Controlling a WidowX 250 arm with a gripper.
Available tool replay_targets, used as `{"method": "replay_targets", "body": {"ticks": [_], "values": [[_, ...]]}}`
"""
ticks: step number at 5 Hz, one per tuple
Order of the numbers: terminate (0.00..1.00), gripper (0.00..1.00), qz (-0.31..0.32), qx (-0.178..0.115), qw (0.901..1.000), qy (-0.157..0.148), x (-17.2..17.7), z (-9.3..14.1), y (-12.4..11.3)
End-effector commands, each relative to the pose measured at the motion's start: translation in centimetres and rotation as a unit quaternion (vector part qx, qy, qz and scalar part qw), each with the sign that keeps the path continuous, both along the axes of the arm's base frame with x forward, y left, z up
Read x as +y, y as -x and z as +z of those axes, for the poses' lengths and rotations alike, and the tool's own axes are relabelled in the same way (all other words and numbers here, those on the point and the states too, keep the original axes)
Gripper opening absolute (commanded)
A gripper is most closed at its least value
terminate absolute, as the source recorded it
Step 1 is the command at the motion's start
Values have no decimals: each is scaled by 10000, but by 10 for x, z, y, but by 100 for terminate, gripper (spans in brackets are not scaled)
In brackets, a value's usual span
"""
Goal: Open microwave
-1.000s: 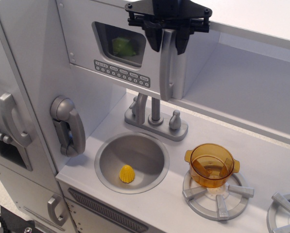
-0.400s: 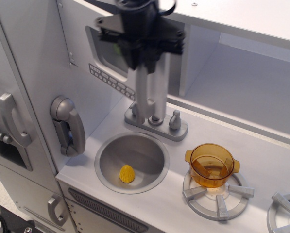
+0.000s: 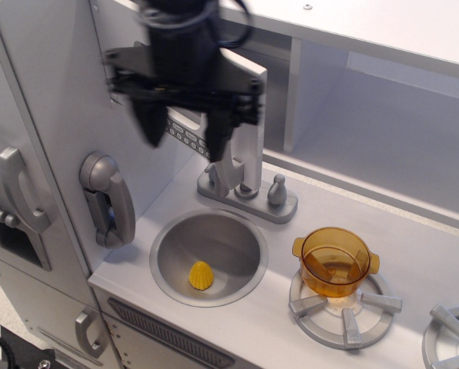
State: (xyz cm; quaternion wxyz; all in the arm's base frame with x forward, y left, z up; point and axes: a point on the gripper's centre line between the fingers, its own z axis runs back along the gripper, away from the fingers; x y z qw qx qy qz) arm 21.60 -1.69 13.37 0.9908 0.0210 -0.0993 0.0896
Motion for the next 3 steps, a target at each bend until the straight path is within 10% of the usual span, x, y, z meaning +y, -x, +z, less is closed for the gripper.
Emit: {"method": "replay_targets", "body": {"ticks": [1,3], "values": [[0,100,7,354,9987,357,-48,1,-14],[0,100,107,345,9963,780,-76,15,-65]]}}
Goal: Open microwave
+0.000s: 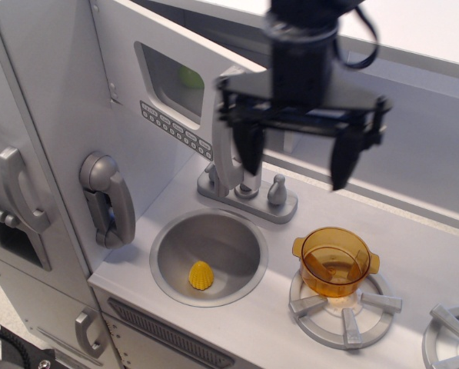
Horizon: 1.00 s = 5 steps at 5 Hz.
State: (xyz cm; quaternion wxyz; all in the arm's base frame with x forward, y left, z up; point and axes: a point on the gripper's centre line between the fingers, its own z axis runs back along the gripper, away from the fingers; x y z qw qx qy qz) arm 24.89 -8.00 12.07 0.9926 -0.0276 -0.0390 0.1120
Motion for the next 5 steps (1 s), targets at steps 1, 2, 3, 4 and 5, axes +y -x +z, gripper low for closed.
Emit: {"method": "replay_targets", "body": {"ticks": [1,2,3,4,5], "values": [[0,100,-490,-67,9985,230,-13,39,-56],[0,100,-798,-35,9968,45,-3,42,-76],[0,100,-1108,-58,9938,19,8,42,-86],[0,100,-1430,-231,9895,-21,18,38,-89],[0,100,-1548,-360,9873,-48,33,32,-86]]}}
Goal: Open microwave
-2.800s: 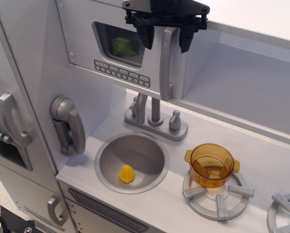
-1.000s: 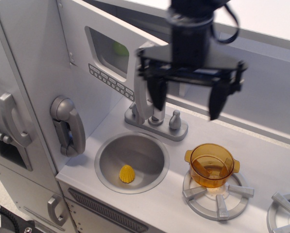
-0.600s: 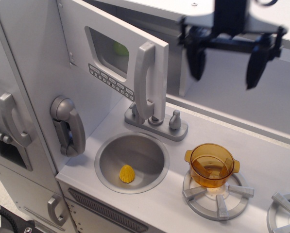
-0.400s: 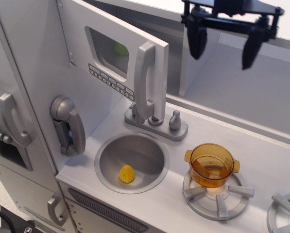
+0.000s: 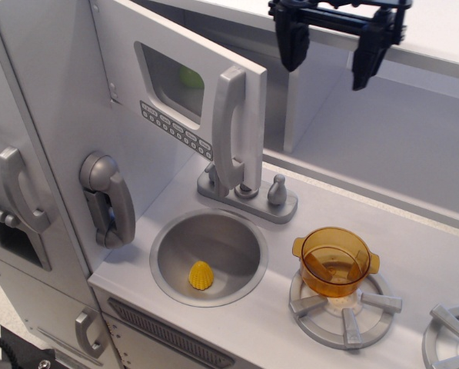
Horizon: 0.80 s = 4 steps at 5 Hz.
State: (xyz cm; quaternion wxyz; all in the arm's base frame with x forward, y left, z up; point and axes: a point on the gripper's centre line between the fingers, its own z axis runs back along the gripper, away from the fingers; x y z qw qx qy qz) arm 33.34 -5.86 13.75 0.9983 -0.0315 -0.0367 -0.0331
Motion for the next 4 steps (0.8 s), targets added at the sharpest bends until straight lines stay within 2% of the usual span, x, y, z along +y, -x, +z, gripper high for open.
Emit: {"method": "replay_targets", "body": {"ticks": [1,2,3,4], "values": [[0,100,-181,-396,9990,-86,28,5,0],[0,100,-186,-356,9991,-130,41,-6,5],[0,100,-93,-366,9992,-164,56,-8,22],[0,100,-118,-354,9990,-227,79,-10,55]]}}
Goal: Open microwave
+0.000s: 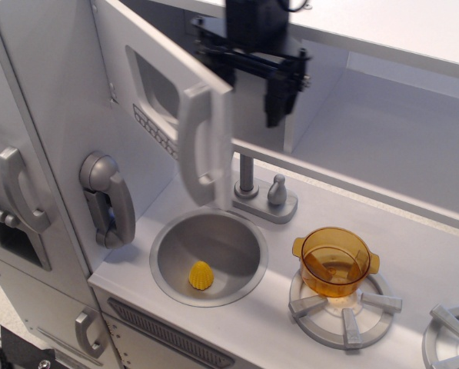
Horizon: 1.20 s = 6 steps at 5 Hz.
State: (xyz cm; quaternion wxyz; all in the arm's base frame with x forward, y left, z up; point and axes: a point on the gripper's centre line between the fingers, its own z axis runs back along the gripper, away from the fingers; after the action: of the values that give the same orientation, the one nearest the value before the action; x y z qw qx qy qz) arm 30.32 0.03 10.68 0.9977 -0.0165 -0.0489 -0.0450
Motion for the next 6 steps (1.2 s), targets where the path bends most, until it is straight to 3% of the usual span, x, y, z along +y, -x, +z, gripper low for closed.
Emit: {"method": "replay_targets", "body": {"ticks": [1,3,4,5,6], "values": [[0,100,-119,-239,9995,-166,40,19,51],[0,100,-114,-261,9991,-305,68,15,80],[0,100,-71,-405,9991,-51,54,34,80],[0,100,466,-631,9968,166,51,58,74],[0,100,439,-589,9969,283,49,70,77]]}}
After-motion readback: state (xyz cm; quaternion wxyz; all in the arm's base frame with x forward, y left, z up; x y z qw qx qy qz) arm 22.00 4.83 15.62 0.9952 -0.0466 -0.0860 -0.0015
